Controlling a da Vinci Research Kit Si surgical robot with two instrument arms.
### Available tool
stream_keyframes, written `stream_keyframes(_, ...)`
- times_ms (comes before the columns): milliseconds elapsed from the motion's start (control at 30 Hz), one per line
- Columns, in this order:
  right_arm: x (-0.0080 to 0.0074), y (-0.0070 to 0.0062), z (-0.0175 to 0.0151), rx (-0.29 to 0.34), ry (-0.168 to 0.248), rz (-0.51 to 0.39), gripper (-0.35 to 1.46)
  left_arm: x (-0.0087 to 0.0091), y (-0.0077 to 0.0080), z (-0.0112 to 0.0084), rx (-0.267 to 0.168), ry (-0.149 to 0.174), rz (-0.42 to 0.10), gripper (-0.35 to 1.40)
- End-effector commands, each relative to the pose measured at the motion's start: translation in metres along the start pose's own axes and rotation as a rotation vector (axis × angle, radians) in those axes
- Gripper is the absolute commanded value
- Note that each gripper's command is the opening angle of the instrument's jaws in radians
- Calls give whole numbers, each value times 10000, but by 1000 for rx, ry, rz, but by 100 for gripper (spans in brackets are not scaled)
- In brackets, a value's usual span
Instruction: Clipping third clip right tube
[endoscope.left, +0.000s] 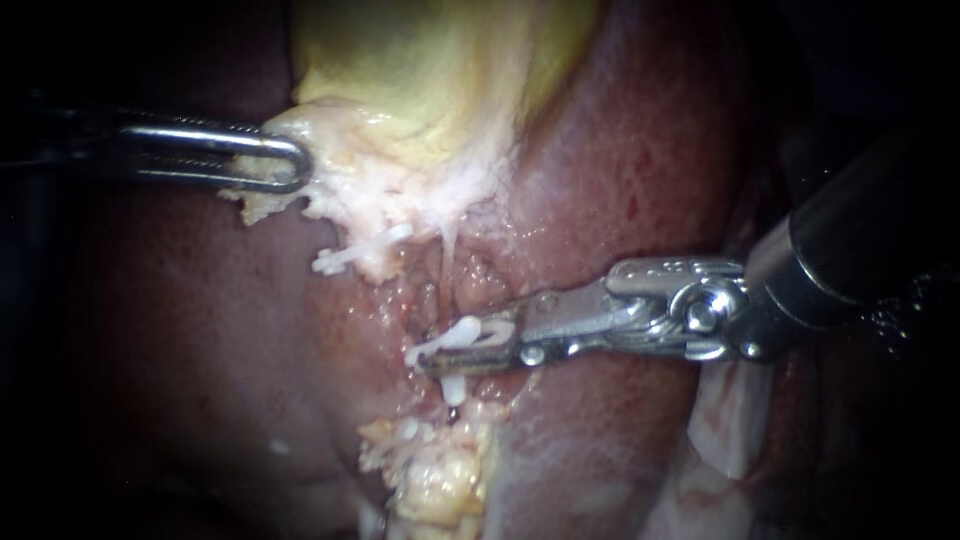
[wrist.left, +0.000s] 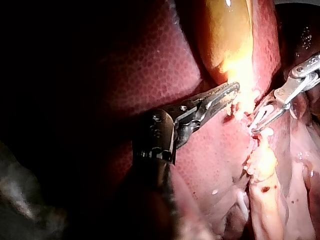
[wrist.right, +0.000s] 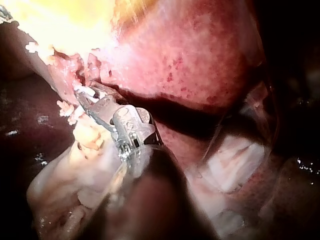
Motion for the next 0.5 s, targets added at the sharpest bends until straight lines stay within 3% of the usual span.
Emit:
stream_keyframes(33,0,0,0,3,4,-1,16,0,0,0,0,0,0,-35)
stream_keyframes(167,-1,2,-1,24,50,-10,44,0,-1,0,-1,0,0,-35)
stream_keyframes(267,-1,6,-3,40,81,-18,49,0,-1,0,-1,0,0,-35)
stream_keyframes(500,-11,18,-26,52,76,-29,50,0,-1,-1,-1,0,0,-35)
